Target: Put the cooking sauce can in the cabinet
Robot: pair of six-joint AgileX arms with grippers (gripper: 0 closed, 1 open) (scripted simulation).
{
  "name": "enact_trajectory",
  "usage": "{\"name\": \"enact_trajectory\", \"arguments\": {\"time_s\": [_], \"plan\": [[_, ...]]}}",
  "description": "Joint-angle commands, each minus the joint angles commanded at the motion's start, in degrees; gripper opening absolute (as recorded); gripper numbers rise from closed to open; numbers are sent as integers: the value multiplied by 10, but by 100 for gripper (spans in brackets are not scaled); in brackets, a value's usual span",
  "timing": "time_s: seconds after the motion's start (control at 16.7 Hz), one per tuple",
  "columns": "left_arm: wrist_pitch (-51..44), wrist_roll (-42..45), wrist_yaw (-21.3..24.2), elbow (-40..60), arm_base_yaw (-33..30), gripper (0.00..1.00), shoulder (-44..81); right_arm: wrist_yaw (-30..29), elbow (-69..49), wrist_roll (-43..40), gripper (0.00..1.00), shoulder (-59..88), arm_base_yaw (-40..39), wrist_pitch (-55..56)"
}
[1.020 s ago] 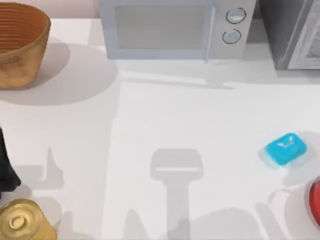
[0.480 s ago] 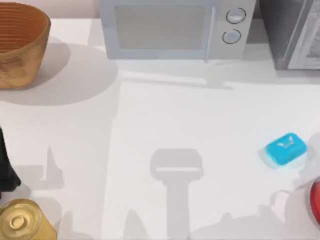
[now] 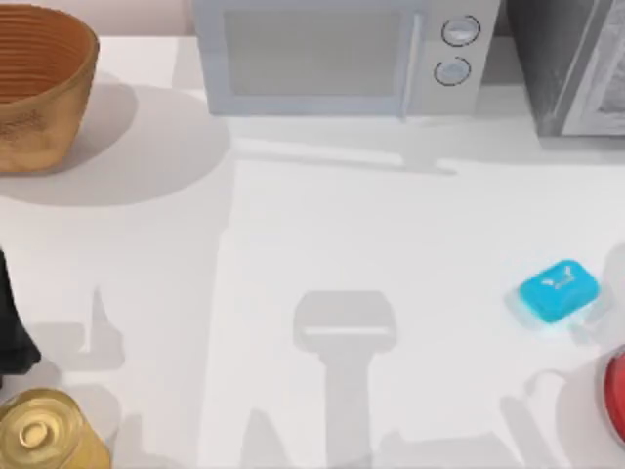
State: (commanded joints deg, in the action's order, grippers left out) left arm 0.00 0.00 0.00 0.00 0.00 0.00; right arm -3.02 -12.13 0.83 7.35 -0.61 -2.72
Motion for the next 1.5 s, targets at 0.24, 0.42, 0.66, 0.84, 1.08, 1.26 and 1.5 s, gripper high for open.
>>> {"name": "enact_trajectory", "arguments": {"time_s": [0.24,0.42,0.66,0.84,1.08,1.26,1.5], "plan": [[0,0,0,0,0,100,0,-37,-162,11,0,115,-10,-40],[0,0,0,0,0,100,0,-64,-311,20,0,227,-22,-77],[0,0,0,0,0,100,0,-91,-526,28,0,386,-43,-135],[0,0,0,0,0,100,0,-99,-683,26,0,502,-62,-180],[0,0,0,0,0,100,0,-95,-854,14,0,627,-87,-232],[0,0,0,0,0,100,0,-87,-935,4,0,686,-100,-257],[0,0,0,0,0,100,0,-82,-963,-1,0,706,-105,-266]]}}
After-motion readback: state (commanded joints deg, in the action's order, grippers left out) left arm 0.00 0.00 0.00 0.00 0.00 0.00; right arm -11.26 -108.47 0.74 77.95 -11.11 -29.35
